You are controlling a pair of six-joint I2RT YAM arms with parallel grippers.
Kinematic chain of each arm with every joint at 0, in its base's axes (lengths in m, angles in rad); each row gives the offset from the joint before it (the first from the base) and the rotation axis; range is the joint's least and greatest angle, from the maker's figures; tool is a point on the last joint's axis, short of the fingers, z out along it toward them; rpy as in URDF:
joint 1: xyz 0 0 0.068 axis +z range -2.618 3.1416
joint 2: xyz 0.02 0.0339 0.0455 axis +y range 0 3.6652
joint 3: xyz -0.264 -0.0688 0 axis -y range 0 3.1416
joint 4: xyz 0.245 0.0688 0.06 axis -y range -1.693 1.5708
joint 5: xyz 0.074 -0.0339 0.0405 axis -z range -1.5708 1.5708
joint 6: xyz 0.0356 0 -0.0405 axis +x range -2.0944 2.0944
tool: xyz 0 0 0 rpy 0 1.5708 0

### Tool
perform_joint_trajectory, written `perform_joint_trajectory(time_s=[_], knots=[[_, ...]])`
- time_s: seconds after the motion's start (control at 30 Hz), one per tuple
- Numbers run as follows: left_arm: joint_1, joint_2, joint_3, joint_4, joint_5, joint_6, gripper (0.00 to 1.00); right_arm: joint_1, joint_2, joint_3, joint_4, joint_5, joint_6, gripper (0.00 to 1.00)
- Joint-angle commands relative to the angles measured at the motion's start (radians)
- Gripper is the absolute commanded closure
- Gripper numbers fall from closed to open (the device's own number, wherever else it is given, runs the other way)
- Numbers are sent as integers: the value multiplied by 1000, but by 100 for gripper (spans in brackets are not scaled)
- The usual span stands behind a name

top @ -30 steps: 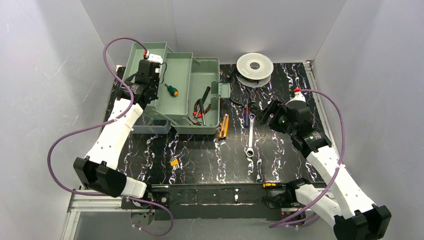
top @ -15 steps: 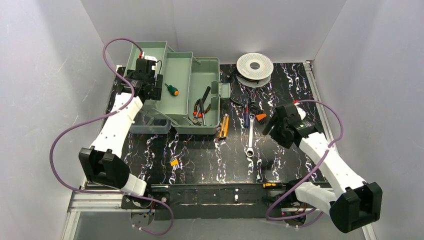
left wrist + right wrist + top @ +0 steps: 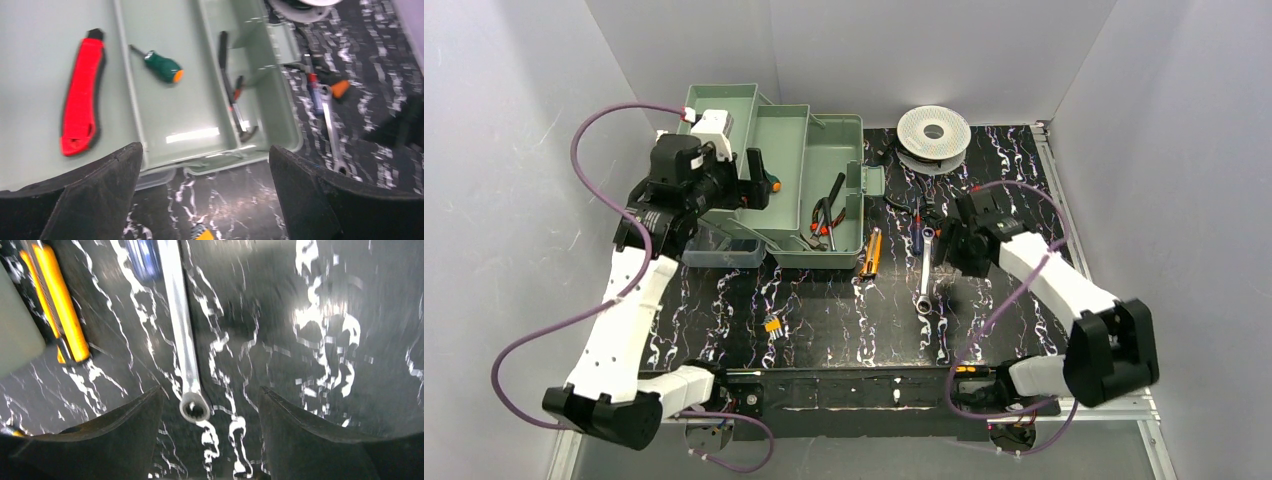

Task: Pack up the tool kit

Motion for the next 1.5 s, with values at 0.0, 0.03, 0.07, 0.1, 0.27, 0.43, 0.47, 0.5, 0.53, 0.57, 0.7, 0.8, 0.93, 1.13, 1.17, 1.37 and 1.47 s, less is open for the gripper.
perform_joint_trajectory(time_s=[0.0,0.03,0.07,0.1,0.27,0.43,0.47,0.5,0.53,0.57,0.7,0.8,0.93,1.13,1.17,1.37,1.47], knots=[[-12,-50,-50,30,225,-86,2,0,166,189,41,107,-110,24],[-14,-58,-62,37,245,-90,2,1,206,221,38,113,-122,24],[-15,-65,-76,48,273,-92,2,1,239,252,42,105,-148,24],[-15,-72,-94,63,305,-92,2,1,267,274,56,73,-193,24],[-17,-115,-173,120,388,-73,2,1,393,403,56,58,-297,33],[-40,-132,-239,174,414,-76,2,2,499,511,63,-8,-290,51],[-45,-135,-254,184,420,-76,2,2,519,529,63,-13,-289,53],[-49,-139,-268,197,427,-75,2,3,538,546,62,-19,-287,53],[-51,-144,-285,209,437,-75,2,4,558,563,58,-21,-286,53],[-52,-150,-302,224,450,-74,2,5,574,579,56,-21,-288,53],[-56,-159,-365,284,504,-57,2,14,638,627,36,-7,-289,53],[-57,-163,-417,341,520,-41,2,24,674,647,26,4,-286,53],[-58,-162,-438,351,534,-47,2,38,717,651,17,20,-277,54],[-58,-153,-448,355,526,-45,2,52,773,590,40,-26,-251,68],[-57,-152,-453,361,526,-47,2,51,794,605,24,-29,-254,70],[-177,-91,-411,338,503,-46,2,50,555,502,120,-106,-220,99],[-216,-69,-368,307,478,-65,2,50,458,440,176,-162,-183,99]])
